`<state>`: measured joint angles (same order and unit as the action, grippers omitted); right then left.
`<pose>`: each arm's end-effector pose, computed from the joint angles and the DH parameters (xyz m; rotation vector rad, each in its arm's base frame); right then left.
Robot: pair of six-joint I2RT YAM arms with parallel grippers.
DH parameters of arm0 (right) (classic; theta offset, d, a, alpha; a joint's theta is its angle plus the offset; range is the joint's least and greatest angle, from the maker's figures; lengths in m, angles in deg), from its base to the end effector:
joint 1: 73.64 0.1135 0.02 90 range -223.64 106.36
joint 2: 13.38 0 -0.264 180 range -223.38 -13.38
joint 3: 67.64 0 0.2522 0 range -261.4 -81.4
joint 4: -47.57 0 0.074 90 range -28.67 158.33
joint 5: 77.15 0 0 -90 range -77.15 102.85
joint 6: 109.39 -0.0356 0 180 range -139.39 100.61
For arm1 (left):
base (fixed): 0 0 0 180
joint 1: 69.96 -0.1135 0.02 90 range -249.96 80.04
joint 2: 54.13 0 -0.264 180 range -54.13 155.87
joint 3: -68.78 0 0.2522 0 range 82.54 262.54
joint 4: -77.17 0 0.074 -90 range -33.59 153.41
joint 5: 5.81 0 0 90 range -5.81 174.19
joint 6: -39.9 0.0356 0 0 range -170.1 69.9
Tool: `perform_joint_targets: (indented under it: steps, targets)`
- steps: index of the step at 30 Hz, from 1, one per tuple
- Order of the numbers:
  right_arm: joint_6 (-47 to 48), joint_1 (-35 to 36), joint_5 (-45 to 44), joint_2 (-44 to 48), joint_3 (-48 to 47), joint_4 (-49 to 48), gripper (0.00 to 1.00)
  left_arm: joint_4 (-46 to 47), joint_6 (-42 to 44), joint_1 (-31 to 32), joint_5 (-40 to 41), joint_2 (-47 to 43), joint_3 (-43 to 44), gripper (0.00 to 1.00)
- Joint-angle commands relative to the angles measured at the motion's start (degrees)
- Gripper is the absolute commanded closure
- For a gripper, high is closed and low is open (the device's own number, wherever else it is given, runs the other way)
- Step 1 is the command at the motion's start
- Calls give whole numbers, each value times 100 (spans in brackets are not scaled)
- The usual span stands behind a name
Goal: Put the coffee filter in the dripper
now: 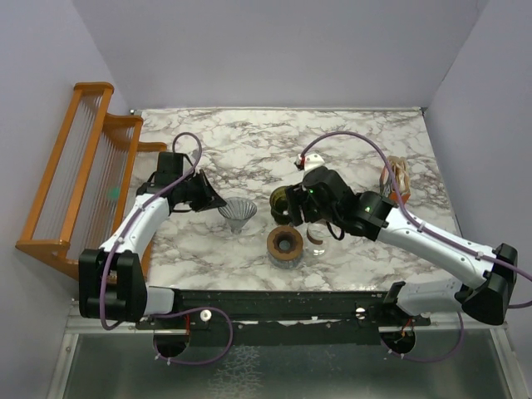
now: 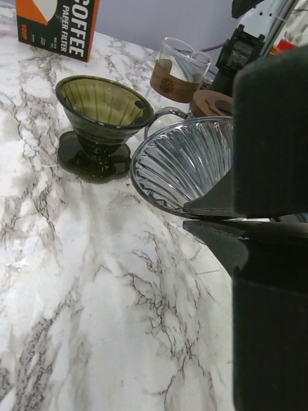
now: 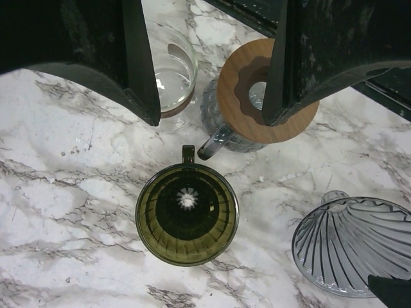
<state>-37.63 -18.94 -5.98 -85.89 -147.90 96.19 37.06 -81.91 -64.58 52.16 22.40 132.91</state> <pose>0.1666 0.2153 0.3288 -0.5421 2.1911 0.3114 0.2653 -0.0439 0.2334 -0.3387 2.5208 -0.9626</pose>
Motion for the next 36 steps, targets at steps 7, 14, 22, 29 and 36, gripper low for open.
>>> perform_joint_targets:
  steps: [7, 14, 22, 29, 36]
  targets:
    - [-1173, 23, 668, 27, -625, 27, 31, -63, 582, 524, -352, -842, 753, 100]
    - [-1962, 15, 787, 214, -587, -22, 41, -55, 554, 1313, 172, -1174, 1055, 100]
    - [-2595, -21, 732, 381, -612, 190, 48, 60, 406, 1822, 503, -1569, 1268, 100]
    - [-3054, -21, 816, 800, -201, -21, 54, 348, 109, 1949, 374, -1841, 1056, 100]
    - [-3379, -25, 1225, 989, 107, -386, 54, 745, -146, 2089, 380, -1987, 815, 100]
